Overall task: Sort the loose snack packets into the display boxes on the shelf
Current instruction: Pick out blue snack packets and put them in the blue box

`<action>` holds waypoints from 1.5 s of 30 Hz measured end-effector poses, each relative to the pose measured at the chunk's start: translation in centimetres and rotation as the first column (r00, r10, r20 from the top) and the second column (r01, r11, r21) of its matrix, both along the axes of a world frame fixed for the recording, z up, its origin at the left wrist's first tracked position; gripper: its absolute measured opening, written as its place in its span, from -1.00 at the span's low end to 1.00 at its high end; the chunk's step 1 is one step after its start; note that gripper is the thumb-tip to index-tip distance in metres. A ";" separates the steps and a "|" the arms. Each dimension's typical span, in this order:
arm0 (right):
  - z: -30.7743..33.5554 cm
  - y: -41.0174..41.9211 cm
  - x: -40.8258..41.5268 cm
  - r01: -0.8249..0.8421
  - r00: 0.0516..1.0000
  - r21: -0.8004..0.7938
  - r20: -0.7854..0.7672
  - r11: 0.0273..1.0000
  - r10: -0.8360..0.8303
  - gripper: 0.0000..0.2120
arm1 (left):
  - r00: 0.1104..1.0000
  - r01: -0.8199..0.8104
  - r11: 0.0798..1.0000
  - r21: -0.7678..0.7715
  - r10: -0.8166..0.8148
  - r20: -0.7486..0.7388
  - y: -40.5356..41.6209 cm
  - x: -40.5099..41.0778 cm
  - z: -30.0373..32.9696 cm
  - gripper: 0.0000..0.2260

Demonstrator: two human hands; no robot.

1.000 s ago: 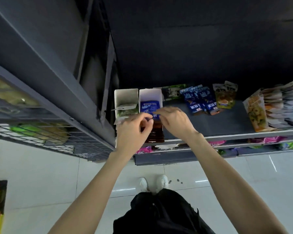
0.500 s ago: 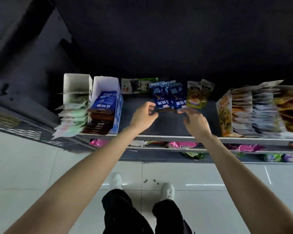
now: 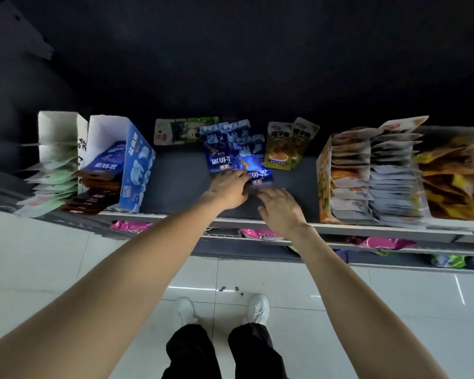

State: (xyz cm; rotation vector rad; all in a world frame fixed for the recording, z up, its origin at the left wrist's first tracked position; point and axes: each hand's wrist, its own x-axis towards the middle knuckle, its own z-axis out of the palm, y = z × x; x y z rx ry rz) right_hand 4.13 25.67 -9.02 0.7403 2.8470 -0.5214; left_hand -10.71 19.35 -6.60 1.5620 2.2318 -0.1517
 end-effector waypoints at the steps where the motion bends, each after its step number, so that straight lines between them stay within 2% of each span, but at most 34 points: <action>1: 0.0 0.2 0.0 0.064 0.997 0.007 -0.041 0.998 -0.064 -0.63 | 0.993 0.052 0.998 -0.035 -0.055 -0.108 0.2 0.3 0.0 -0.53; 3: 0.0 0.6 -0.2 0.235 0.970 0.019 -0.073 0.972 -0.233 -0.63 | 0.955 0.150 0.987 -0.052 -0.159 -0.249 0.4 1.1 0.1 -0.59; 5: 0.0 0.8 -0.6 0.366 0.930 0.046 -0.029 0.929 -0.365 -0.51 | 0.933 0.231 0.972 -0.043 -0.234 -0.273 0.0 1.8 0.0 -0.63; 8: -0.2 1.0 -1.7 0.411 0.909 0.074 0.046 0.908 -0.415 -0.34 | 0.960 0.214 0.977 -0.015 -0.213 -0.179 -1.2 1.9 -0.1 -0.63; 12: -0.5 2.1 -2.8 0.473 0.880 -0.028 0.066 0.881 -0.471 -0.29 | 0.995 0.095 0.991 0.090 -0.093 -0.019 -1.8 1.1 0.1 -0.72; 15: -0.4 2.7 -2.5 0.466 0.881 -0.166 0.003 0.869 -0.472 -0.42 | 0.999 -0.020 0.967 0.254 0.030 -0.035 -1.4 0.4 0.5 -0.66; 17: 0.3 2.5 -1.7 0.421 0.869 -0.341 -0.114 0.840 -0.482 -0.61 | 0.998 0.010 0.946 0.324 0.013 -0.067 -0.5 -0.1 1.3 -0.50; 18: 1.0 2.3 -1.2 0.393 0.844 -0.437 -0.176 0.809 -0.506 -0.71 | 0.996 0.070 0.939 0.338 -0.049 -0.070 0.1 -0.5 1.9 -0.43; 20: 3.4 1.9 0.0 0.334 0.782 -0.510 -0.319 0.792 -0.536 -0.82 | 0.974 0.226 0.930 0.291 -0.224 -0.039 1.1 -1.2 3.5 -0.44; 22: 6.4 1.4 1.3 0.292 0.708 -0.524 -0.444 0.800 -0.549 -0.85 | 0.961 0.246 0.952 0.184 -0.265 0.084 1.4 -1.8 5.6 -0.55; 23: 8.0 1.1 1.9 0.276 0.672 -0.545 -0.480 0.792 -0.564 -0.85 | 0.959 0.204 0.968 0.148 -0.228 0.170 1.2 -1.9 6.8 -0.57; 25: 10.6 0.6 2.5 0.239 0.645 -0.579 -0.505 0.780 -0.573 -0.81 | 0.926 0.059 0.976 0.212 -0.132 0.353 0.0 -1.6 9.1 -0.64; 28: 12.4 -0.1 1.8 0.184 0.755 -0.581 -0.432 0.793 -0.493 -0.70 | 0.785 -0.262 0.918 0.297 0.024 0.618 -3.7 -1.3 11.9 -0.80; 30: 13.1 -1.0 0.0 0.138 0.803 -0.592 -0.403 0.794 -0.439 -0.68 | 0.748 -0.399 0.853 0.337 0.090 0.658 -6.7 -1.5 13.0 -0.81; 32: 14.1 -2.3 -2.6 0.090 0.819 -0.542 -0.437 0.835 -0.372 -0.69 | 0.786 -0.501 0.745 0.441 0.178 0.591 -10.3 -2.5 13.4 -0.81; 33: 14.6 -3.0 -4.1 0.081 0.819 -0.508 -0.456 0.857 -0.348 -0.68 | 0.800 -0.547 0.663 0.511 0.235 0.552 -12.2 -3.3 13.5 -0.83; 35: 15.7 -4.5 -7.2 0.081 0.801 -0.459 -0.498 0.885 -0.332 -0.66 | 0.810 -0.587 0.493 0.642 0.352 0.470 -16.0 -5.5 13.3 -0.84; 36: 16.2 -5.2 -8.9 0.090 0.785 -0.432 -0.524 0.897 -0.331 -0.64 | 0.803 -0.588 0.455 0.669 0.430 0.413 -17.7 -6.8 12.9 -0.84; 37: 16.6 -5.9 -10.5 0.102 0.765 -0.402 -0.553 0.910 -0.330 -0.63 | 0.792 -0.581 0.460 0.671 0.508 0.338 -19.3 -8.1 12.6 -0.82; 39: 17.1 -7.6 -13.8 0.123 0.726 -0.366 -0.600 0.922 -0.335 -0.65 | 0.785 -0.546 0.557 0.625 0.600 0.151 -21.6 -10.5 11.6 -0.78; 42: 17.0 -10.2 -18.8 0.113 0.714 -0.361 -0.618 0.926 -0.329 -0.68 | 0.808 -0.449 0.716 0.534 0.580 -0.099 -22.8 -13.0 10.4 -0.75; 44: 16.4 -11.7 -21.6 0.089 0.715 -0.326 -0.637 0.941 -0.288 -0.74 | 0.813 -0.399 0.776 0.488 0.546 -0.203 -22.8 -14.3 10.3 -0.73; 45: 15.9 -12.3 -22.8 0.073 0.707 -0.248 -0.670 0.966 -0.226 -0.80 | 0.817 -0.380 0.797 0.470 0.527 -0.233 -22.8 -15.0 10.3 -0.72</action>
